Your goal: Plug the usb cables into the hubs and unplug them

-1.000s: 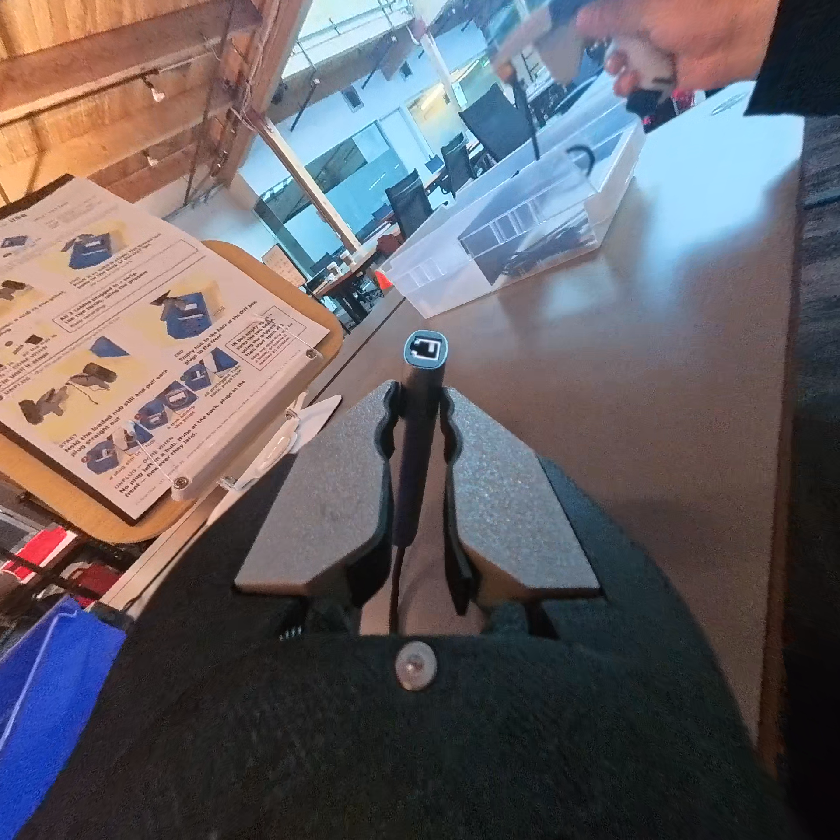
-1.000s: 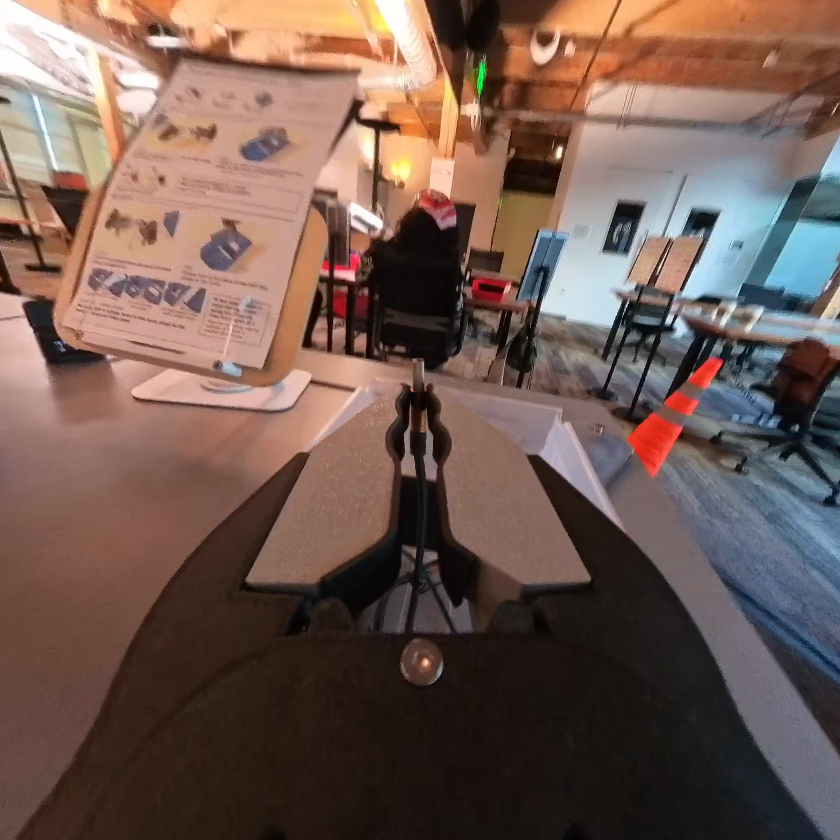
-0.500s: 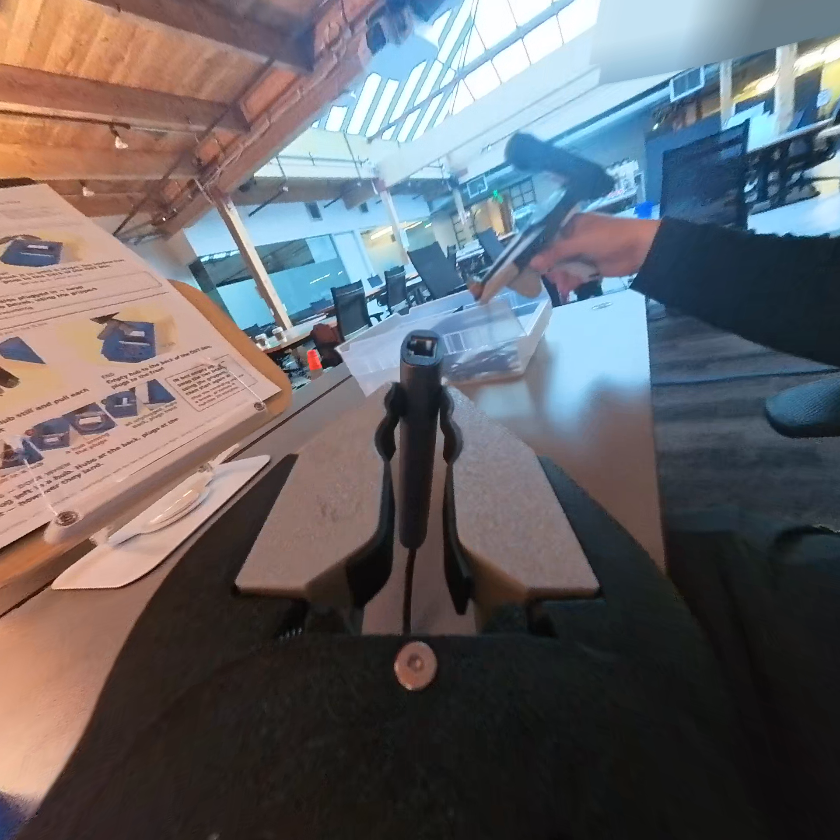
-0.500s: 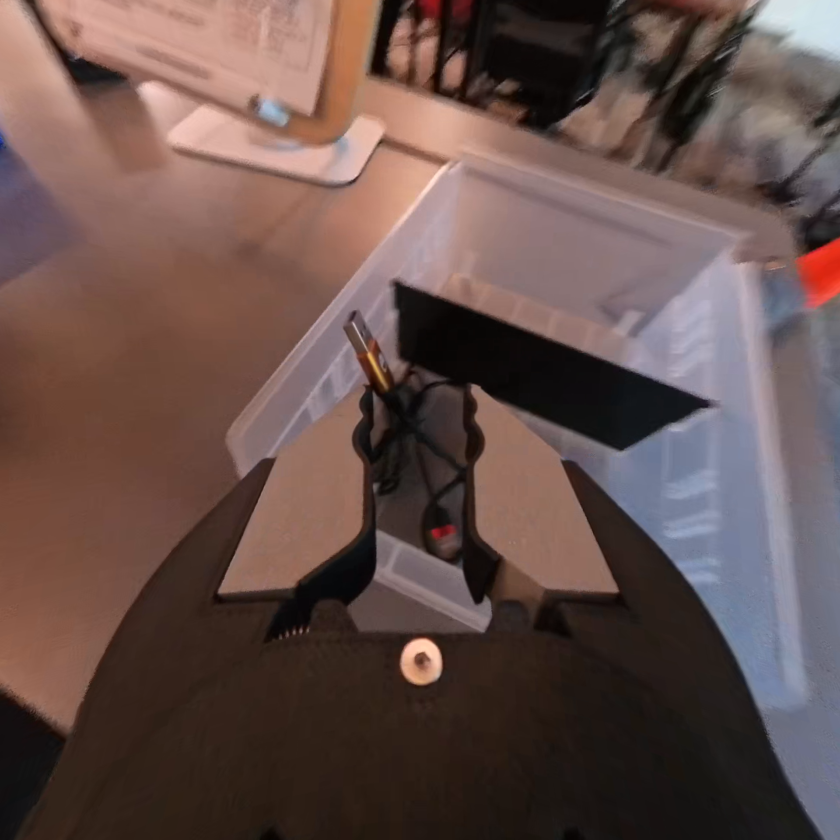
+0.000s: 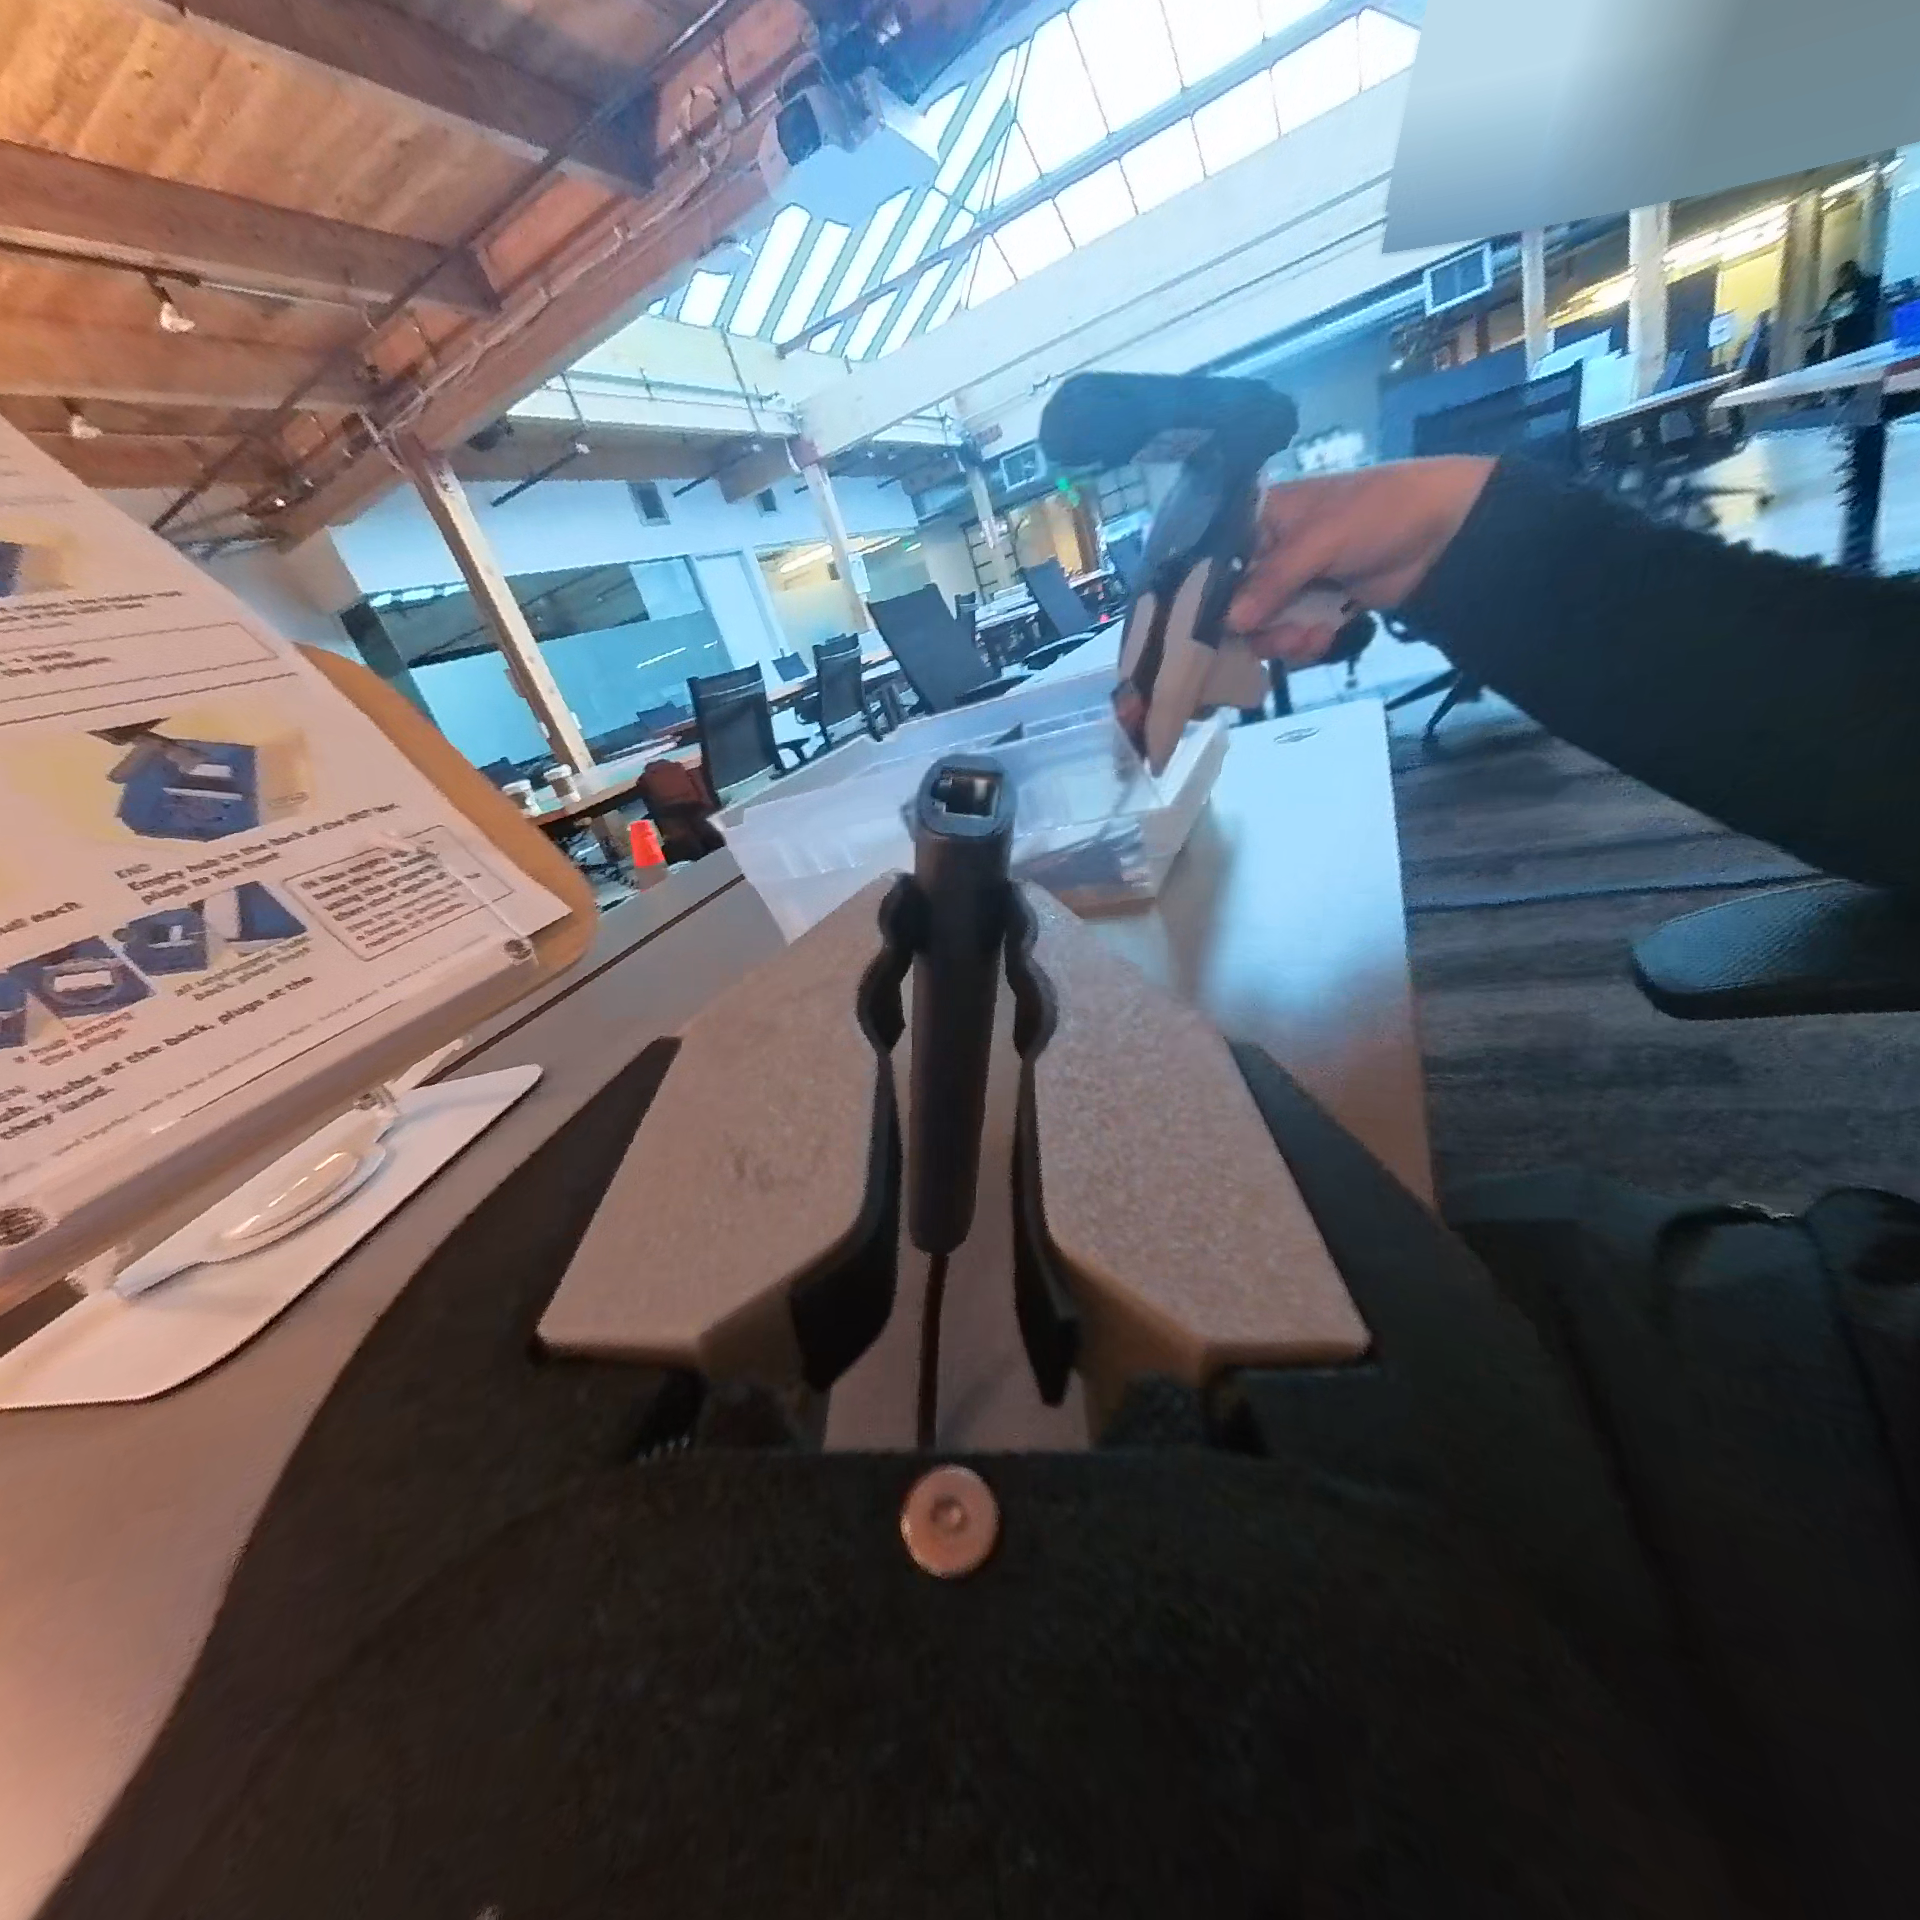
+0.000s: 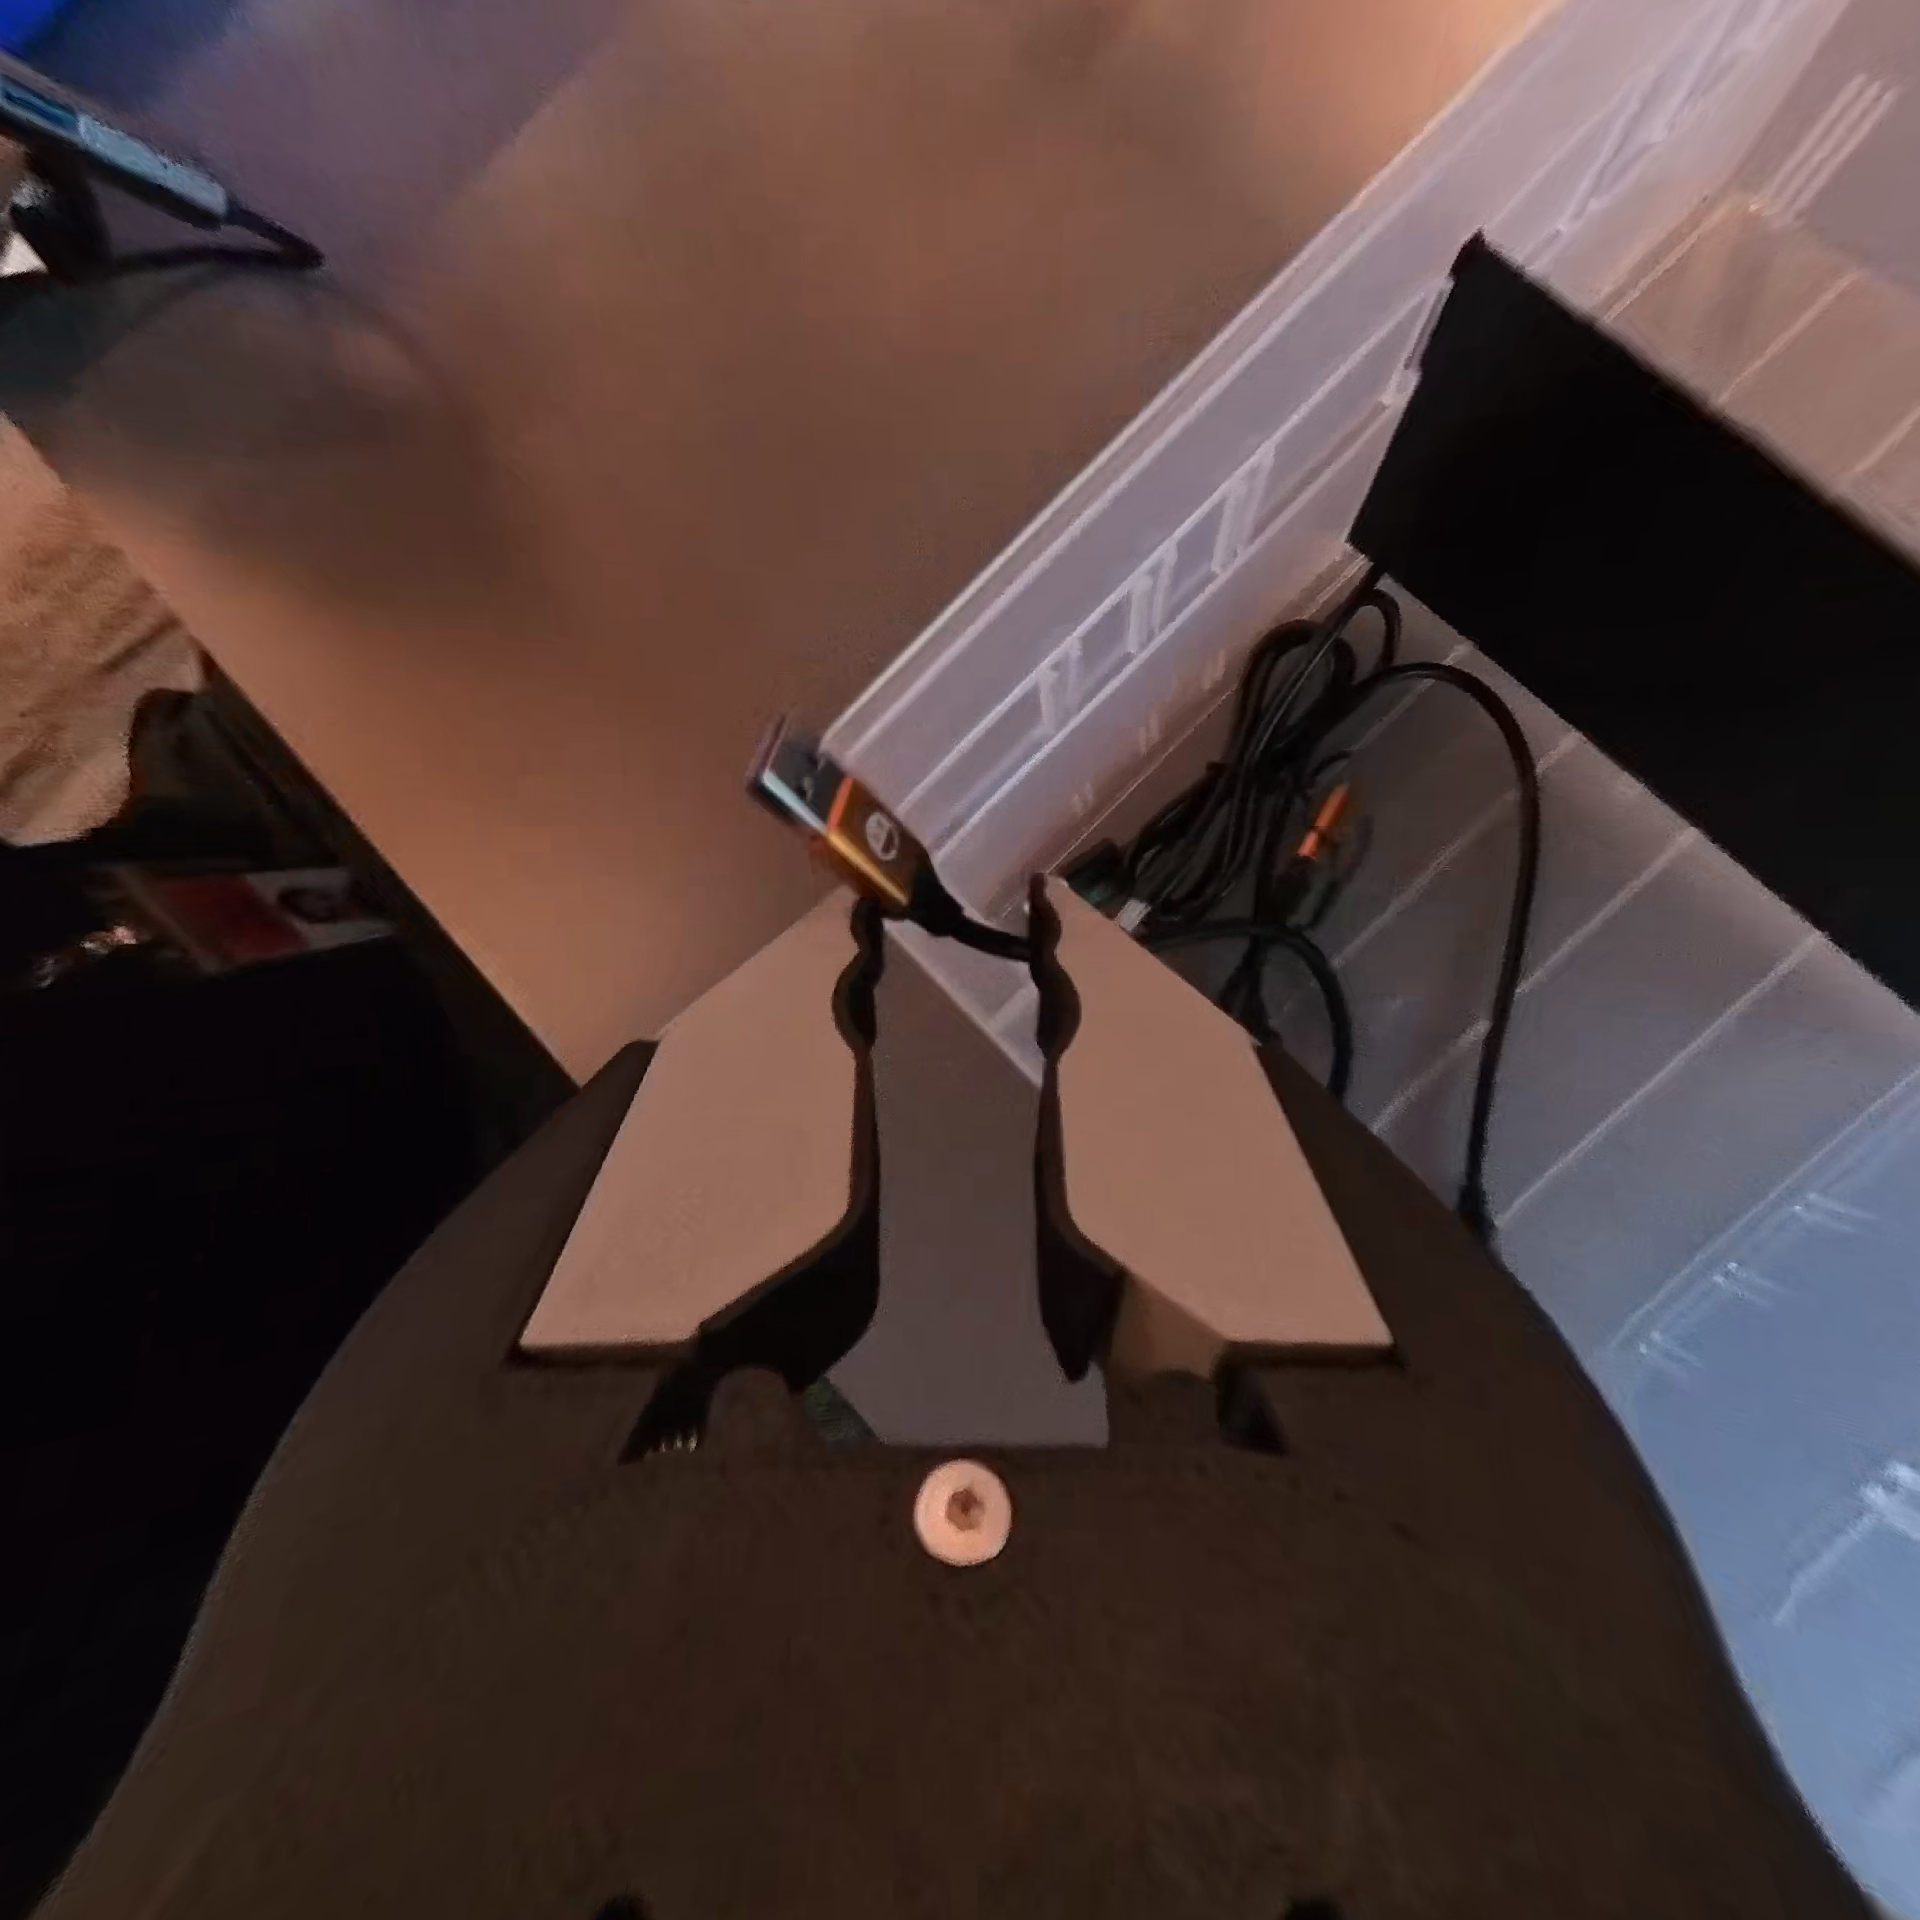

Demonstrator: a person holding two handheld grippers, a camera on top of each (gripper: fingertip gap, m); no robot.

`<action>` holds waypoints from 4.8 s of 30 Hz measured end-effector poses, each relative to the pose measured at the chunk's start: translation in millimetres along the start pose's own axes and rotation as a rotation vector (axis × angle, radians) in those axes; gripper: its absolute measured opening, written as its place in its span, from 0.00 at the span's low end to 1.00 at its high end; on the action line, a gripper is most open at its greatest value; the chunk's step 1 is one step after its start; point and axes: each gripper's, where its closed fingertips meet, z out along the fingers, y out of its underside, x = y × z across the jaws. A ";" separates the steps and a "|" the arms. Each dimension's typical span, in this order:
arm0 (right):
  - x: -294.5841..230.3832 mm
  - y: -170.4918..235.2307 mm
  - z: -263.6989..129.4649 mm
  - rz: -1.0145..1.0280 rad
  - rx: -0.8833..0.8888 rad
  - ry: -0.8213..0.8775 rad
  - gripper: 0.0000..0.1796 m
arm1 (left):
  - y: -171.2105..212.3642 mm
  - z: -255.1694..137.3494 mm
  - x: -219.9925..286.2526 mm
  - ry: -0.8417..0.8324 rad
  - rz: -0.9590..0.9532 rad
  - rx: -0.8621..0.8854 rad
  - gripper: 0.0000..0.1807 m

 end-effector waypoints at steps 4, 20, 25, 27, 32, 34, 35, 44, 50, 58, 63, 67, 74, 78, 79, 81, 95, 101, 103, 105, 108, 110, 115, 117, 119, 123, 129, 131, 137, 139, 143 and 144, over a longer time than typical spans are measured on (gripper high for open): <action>1.1 -39.1 -42.7 -0.131 0.164 0.256 0.16 | -12.2 -0.5 13.6 0.073 -0.022 0.039 0.08; -276.0 -110.7 37.9 -0.784 0.413 -0.208 0.09 | -108.6 -1.3 66.9 0.242 -0.064 0.267 0.08; -234.9 -135.3 17.5 -0.804 0.498 0.100 0.08 | -102.0 -1.8 30.4 0.082 -0.093 0.063 0.09; -199.4 -156.6 -13.9 -0.759 0.569 0.302 0.08 | -101.6 -12.1 3.7 -0.027 -0.060 -0.026 0.08; -60.8 -217.7 -117.1 -0.601 0.668 0.850 0.08 | -101.0 -44.4 -22.5 -0.129 -0.037 -0.184 0.12; -1.1 -231.3 -141.7 -0.558 0.660 0.989 0.08 | -106.2 -56.8 -28.5 -0.160 0.005 -0.205 0.12; 28.4 -231.6 -142.0 -0.527 0.619 1.010 0.08 | -112.1 -62.7 -32.4 -0.187 0.031 -0.191 0.11; 207.3 -76.6 -7.3 0.067 -0.217 0.694 0.08 | -124.7 -111.5 -72.6 -0.356 -0.053 -0.221 0.13; 207.8 -68.3 -29.0 0.172 -0.220 0.736 0.17 | -125.7 -136.2 -94.6 -0.445 -0.050 -0.215 0.13; 71.9 -134.8 -27.2 -0.091 0.210 0.499 0.14 | -93.1 -197.2 -147.7 -0.684 -0.104 -0.339 0.16; -37.0 -125.3 17.5 -0.237 0.306 0.239 0.13 | -62.2 -230.8 -165.4 -0.783 -0.161 -0.457 0.19; -84.0 -106.0 44.2 -0.303 0.285 0.138 0.14 | -26.7 -234.3 -175.6 -0.755 -0.237 -0.583 0.23; -112.2 -94.0 64.4 -0.414 0.259 0.098 0.14 | 33.3 -203.5 -251.1 -0.640 -0.564 -0.764 0.26; -124.5 -97.9 61.6 -0.442 0.289 0.079 0.14 | 88.7 -203.5 -287.5 -0.687 -0.834 -0.950 0.31; -129.0 -99.1 59.3 -0.451 0.303 0.067 0.14 | 101.2 -206.3 -292.4 -0.720 -0.873 -0.987 0.32; -133.8 -97.9 55.6 -0.471 0.304 0.059 0.14 | 124.0 -212.4 -297.9 -0.812 -0.972 -1.035 0.34; -144.7 -98.1 19.9 -0.492 0.420 0.014 0.12 | 153.7 -214.7 -316.2 -1.015 -0.751 -1.271 0.11; -103.1 -102.6 55.2 -0.269 0.391 0.153 0.16 | 80.6 -191.6 -342.1 -1.014 -0.472 -1.083 0.09; -82.1 -110.3 66.9 -0.198 0.426 0.265 0.19 | 39.6 -175.0 -347.2 -1.010 -0.371 -0.971 0.09; -66.7 -116.5 75.0 -0.155 0.451 0.361 0.25 | -4.9 -155.1 -344.3 -0.989 -0.299 -0.847 0.09; -50.8 -124.2 81.4 -0.123 0.486 0.484 0.32 | -62.5 -126.3 -325.3 -0.932 -0.180 -0.715 0.08; -49.9 -126.8 89.4 -0.108 0.486 0.495 0.33 | -89.1 -106.9 -303.4 -0.876 -0.114 -0.652 0.08; -57.3 -130.2 106.7 -0.090 0.470 0.452 0.33 | -124.2 -71.9 -247.5 -0.763 0.028 -0.552 0.08; -59.3 -130.2 110.8 -0.087 0.460 0.440 0.33 | -133.8 -59.7 -228.9 -0.713 0.045 -0.515 0.08; -61.5 -131.6 111.8 -0.089 0.460 0.432 0.34 | -143.0 -48.7 -213.2 -0.669 0.064 -0.487 0.08; -67.9 -135.8 110.7 -0.088 0.455 0.412 0.34 | -154.8 -27.3 -185.0 -0.590 0.080 -0.429 0.08; -71.1 -137.0 111.7 -0.095 0.451 0.410 0.34 | -178.8 -19.0 -185.7 -0.686 0.270 -0.371 0.08; -70.3 -135.5 112.3 -0.099 0.446 0.412 0.34 | -186.1 -19.0 -192.7 -0.707 0.299 -0.367 0.08; -68.6 -137.4 106.7 -0.104 0.454 0.421 0.34 | -229.7 -28.1 -224.2 -0.785 0.331 -0.291 0.08; -68.6 -137.8 105.1 -0.109 0.456 0.426 0.34 | -253.9 -30.4 -231.0 -0.800 0.335 -0.236 0.08; -70.0 -139.0 101.6 -0.110 0.463 0.418 0.34 | -299.5 -28.0 -239.3 -0.806 0.348 -0.170 0.08; -70.7 -140.0 99.9 -0.109 0.467 0.412 0.34 | -309.2 -25.4 -242.0 -0.802 0.352 -0.165 0.08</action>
